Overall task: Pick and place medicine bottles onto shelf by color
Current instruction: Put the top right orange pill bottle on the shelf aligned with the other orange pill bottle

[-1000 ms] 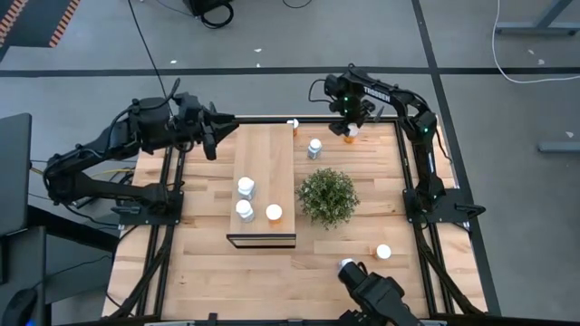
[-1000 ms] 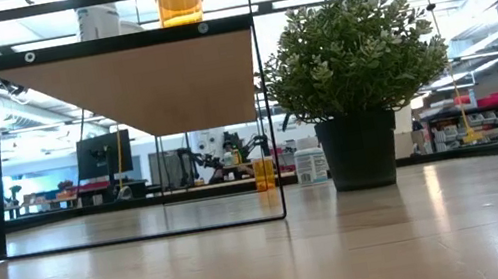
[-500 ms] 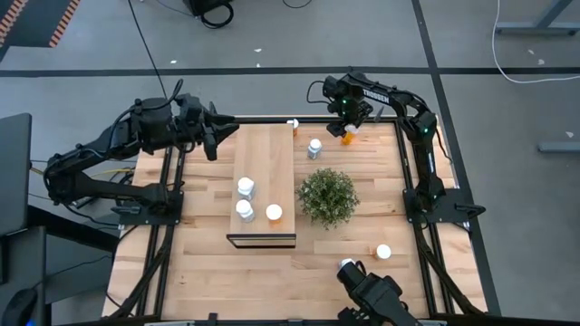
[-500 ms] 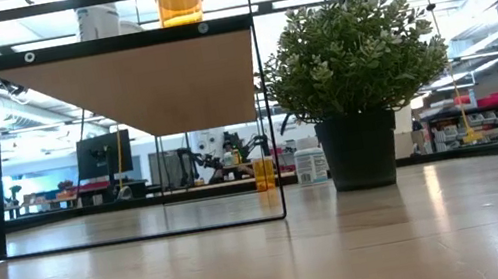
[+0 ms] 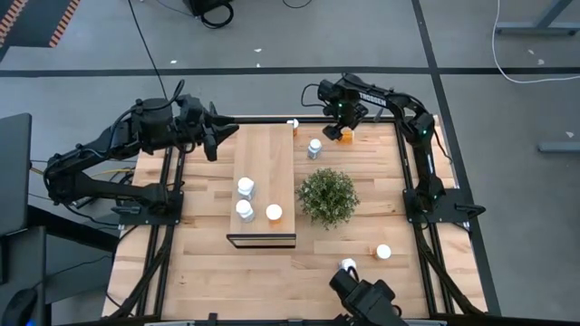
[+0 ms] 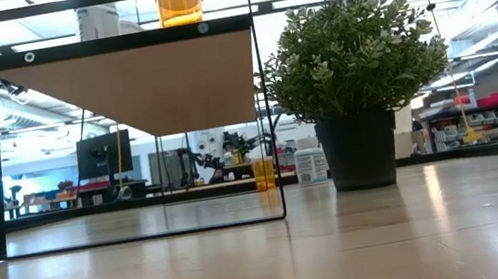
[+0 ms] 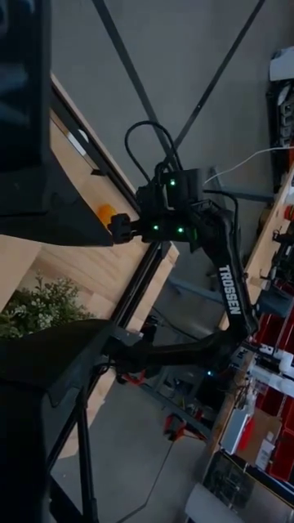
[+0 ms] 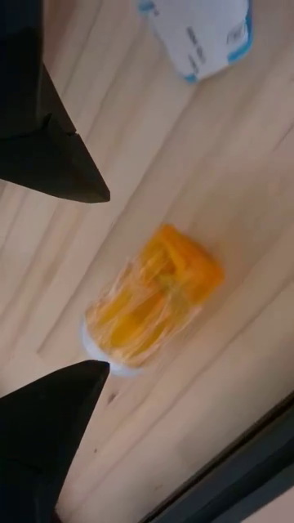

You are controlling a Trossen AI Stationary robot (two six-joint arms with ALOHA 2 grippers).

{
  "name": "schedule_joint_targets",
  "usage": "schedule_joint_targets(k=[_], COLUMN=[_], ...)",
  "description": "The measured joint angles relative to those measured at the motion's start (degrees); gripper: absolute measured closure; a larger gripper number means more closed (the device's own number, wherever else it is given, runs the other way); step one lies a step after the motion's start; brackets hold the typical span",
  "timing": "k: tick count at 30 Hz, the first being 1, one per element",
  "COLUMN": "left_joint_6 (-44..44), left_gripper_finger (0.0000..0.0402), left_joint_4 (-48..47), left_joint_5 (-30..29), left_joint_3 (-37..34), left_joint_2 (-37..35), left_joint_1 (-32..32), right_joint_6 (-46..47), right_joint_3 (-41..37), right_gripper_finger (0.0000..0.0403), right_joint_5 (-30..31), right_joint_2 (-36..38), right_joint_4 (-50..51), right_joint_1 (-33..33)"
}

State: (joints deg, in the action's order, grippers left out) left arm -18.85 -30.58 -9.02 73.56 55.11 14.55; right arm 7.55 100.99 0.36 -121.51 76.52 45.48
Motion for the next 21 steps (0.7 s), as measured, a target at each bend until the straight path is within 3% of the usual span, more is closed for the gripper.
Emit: schedule_joint_targets(k=[8,21], left_joint_6=[-0.8,-3.1], left_gripper_finger=[0.0239,0.0239], left_joint_4=[-1.6,-2.8], left_joint_5=[0.0,-0.3], left_joint_3=[0.0,0.0], left_joint_2=[0.0,0.0], left_joint_1=[0.0,-2.5], right_joint_6=[-1.2,-23.0], right_joint_3=[0.0,0.0], right_gripper_finger=[0.0063,0.0063], right_joint_5=[3.2,4.3], right_joint_2=[0.0,0.0], right_joint_4=[-0.2,2.4], right_joint_1=[-0.7,1.4])
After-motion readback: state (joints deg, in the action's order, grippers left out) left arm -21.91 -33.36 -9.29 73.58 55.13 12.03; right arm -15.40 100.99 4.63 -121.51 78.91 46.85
